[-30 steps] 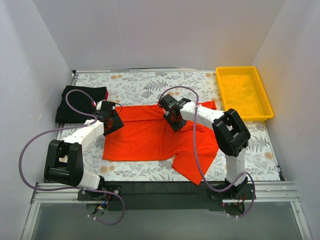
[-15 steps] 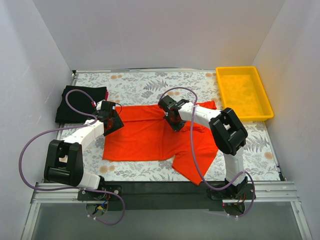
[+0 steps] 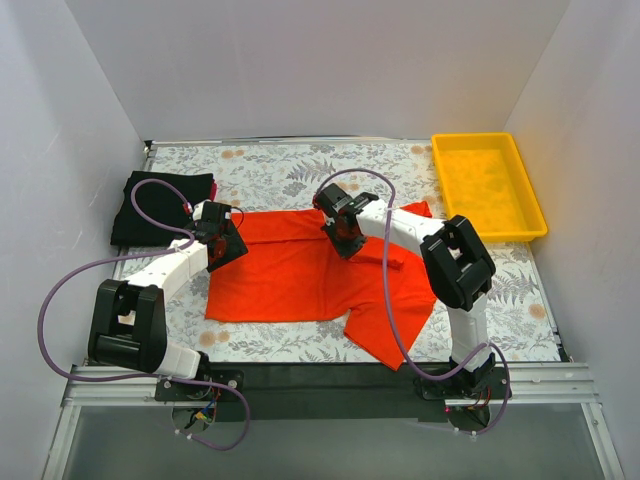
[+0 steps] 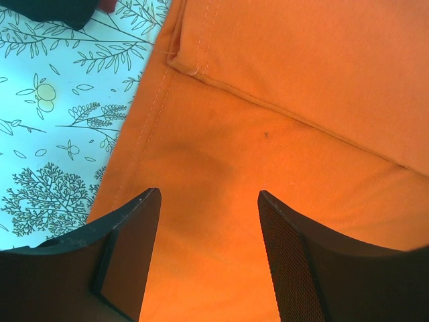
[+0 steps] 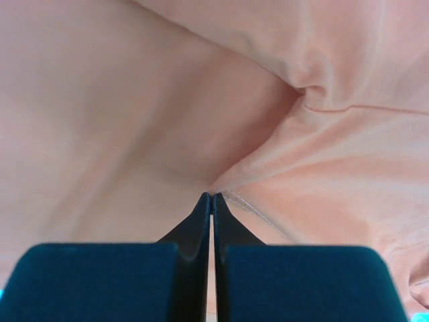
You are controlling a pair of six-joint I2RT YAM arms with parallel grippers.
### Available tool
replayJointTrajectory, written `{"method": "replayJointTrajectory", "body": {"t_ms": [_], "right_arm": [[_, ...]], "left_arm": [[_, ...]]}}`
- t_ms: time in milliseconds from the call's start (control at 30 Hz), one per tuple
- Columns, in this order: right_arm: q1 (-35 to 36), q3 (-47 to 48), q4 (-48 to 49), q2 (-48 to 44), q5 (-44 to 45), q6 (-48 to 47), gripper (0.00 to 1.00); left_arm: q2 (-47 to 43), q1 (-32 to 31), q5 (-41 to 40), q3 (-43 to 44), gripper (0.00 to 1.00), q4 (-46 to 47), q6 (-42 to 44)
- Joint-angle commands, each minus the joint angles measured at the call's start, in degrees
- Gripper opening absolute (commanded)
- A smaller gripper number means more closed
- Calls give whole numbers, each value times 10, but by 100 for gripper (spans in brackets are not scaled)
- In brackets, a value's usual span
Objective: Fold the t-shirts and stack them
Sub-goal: Fold the tshirt
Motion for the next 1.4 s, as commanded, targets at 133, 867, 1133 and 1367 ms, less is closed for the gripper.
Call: {"method": "replayJointTrajectory", "body": {"t_ms": [133, 867, 1133, 1367], "right_arm": [[1, 50, -20, 3, -49, 35, 5], [-227, 30, 74, -66, -88, -20, 32], [-294, 14, 142, 0, -84, -7, 32], [-343, -9, 154, 34, -56, -10, 33]], "left_arm": [[-12, -4, 2, 12, 56, 4, 7], [195, 25, -49, 238, 50, 8, -10], [280, 46, -52, 273, 49, 5, -17], [310, 63, -45, 266, 49, -5, -29]]}}
